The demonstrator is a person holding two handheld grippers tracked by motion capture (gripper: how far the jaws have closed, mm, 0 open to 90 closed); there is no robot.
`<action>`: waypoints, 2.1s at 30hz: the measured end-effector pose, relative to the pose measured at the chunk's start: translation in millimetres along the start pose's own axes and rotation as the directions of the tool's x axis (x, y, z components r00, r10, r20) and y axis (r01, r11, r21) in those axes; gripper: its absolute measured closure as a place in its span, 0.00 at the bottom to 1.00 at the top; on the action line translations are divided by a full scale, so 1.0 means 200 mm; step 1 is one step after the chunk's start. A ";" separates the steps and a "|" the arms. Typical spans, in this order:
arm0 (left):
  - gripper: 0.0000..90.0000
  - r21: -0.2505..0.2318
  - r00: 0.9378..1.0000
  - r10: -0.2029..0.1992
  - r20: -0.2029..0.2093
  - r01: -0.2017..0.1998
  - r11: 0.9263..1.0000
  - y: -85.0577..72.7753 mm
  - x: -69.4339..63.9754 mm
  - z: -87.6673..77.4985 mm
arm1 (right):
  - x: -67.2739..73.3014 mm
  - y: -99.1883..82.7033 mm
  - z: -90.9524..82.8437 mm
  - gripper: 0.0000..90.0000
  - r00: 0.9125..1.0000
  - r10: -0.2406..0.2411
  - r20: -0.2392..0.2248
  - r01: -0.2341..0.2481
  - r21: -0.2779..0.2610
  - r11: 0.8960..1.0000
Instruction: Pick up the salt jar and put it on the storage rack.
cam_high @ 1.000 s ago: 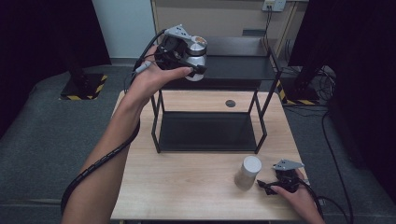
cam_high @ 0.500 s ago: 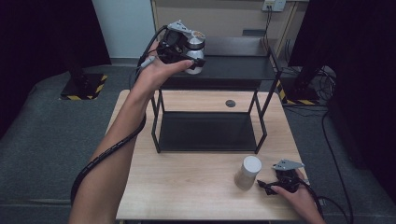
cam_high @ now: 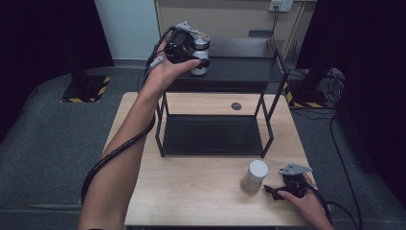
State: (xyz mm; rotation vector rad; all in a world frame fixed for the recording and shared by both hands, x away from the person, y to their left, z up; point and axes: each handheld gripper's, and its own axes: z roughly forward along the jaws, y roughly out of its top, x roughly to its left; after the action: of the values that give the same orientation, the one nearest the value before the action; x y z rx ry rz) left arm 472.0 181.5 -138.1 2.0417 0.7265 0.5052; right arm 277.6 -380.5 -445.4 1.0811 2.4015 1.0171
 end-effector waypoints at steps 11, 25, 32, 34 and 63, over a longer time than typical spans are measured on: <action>0.33 -0.001 1.000 -0.029 0.011 0.029 1.000 -0.01 0.02 0.04 | 0.00 0.00 0.00 0.02 1.000 -0.004 -0.004 0.004 0.000 1.000; 0.33 -0.021 0.998 -0.064 0.023 0.065 0.998 -0.04 0.04 0.04 | -0.01 0.00 0.00 0.02 1.000 -0.004 -0.003 0.004 0.000 1.000; 0.33 -0.021 0.998 -0.061 0.020 0.061 0.998 -0.04 0.04 0.04 | -0.01 0.00 0.00 0.02 1.000 -0.005 -0.003 0.005 0.000 1.000; 0.33 -0.023 0.998 -0.057 0.019 0.057 0.998 -0.05 0.04 0.04 | 0.00 0.00 0.00 0.02 1.000 -0.004 -0.004 0.004 0.000 1.000; 0.03 -0.100 0.996 0.089 -0.026 -0.091 0.991 -0.23 -0.22 -0.33 | 0.00 0.00 0.00 0.02 1.000 -0.004 -0.003 0.004 0.000 1.000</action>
State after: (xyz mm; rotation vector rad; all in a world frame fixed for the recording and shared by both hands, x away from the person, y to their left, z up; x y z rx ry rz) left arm 386.4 212.6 -145.6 1.9836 0.6117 0.6044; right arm 278.2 -381.2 -445.5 1.0756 2.4050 1.0186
